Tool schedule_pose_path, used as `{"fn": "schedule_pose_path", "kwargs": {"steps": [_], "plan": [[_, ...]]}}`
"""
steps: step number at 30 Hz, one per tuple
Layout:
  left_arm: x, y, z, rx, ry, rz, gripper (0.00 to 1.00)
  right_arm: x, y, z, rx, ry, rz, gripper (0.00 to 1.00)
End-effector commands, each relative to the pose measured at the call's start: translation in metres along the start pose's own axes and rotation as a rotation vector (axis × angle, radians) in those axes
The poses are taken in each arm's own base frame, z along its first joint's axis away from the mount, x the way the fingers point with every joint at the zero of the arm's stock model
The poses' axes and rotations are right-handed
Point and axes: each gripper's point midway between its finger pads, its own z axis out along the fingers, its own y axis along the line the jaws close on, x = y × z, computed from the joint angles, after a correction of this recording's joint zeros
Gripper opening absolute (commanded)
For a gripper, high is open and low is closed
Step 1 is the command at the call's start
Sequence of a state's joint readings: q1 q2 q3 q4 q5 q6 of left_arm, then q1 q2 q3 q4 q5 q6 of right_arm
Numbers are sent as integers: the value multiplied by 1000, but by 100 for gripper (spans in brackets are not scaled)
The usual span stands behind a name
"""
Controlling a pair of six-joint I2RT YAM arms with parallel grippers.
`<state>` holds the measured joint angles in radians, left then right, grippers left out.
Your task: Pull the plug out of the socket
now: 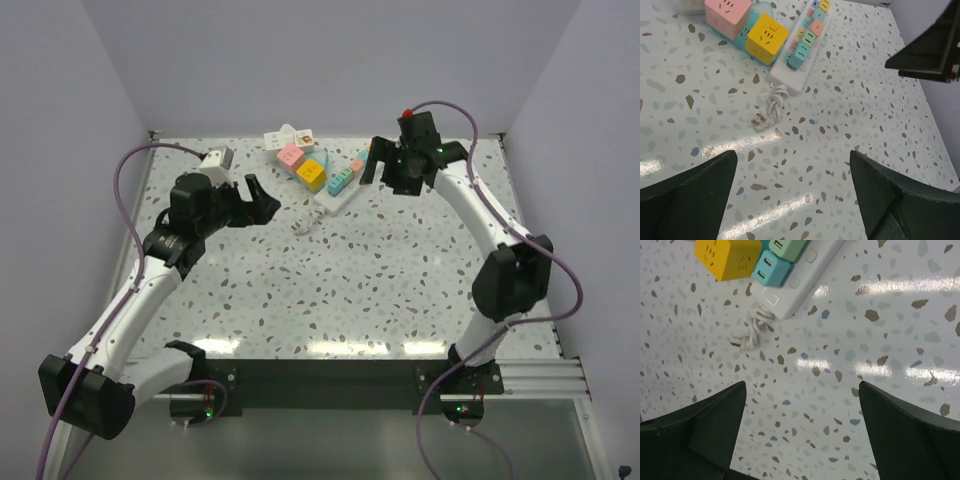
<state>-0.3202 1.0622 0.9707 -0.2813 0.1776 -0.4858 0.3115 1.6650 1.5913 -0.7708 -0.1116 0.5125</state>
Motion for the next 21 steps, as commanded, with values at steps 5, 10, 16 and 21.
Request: {"fn": "schedule_pose_path", "kwargs": {"steps": [5,10,16,21], "plan": [[-8,2,-11,-31,-11,19,100,-33,45,63,124,-25,1,98],[3,11,-21,-68,-14,-6,100,-52,51,110,189,-72,133,94],[19,20,-26,-94,3,-30,100,-46,56,156,182,-54,266,83],[20,23,-27,-107,2,-28,100,-39,61,178,155,-20,285,81]]}}
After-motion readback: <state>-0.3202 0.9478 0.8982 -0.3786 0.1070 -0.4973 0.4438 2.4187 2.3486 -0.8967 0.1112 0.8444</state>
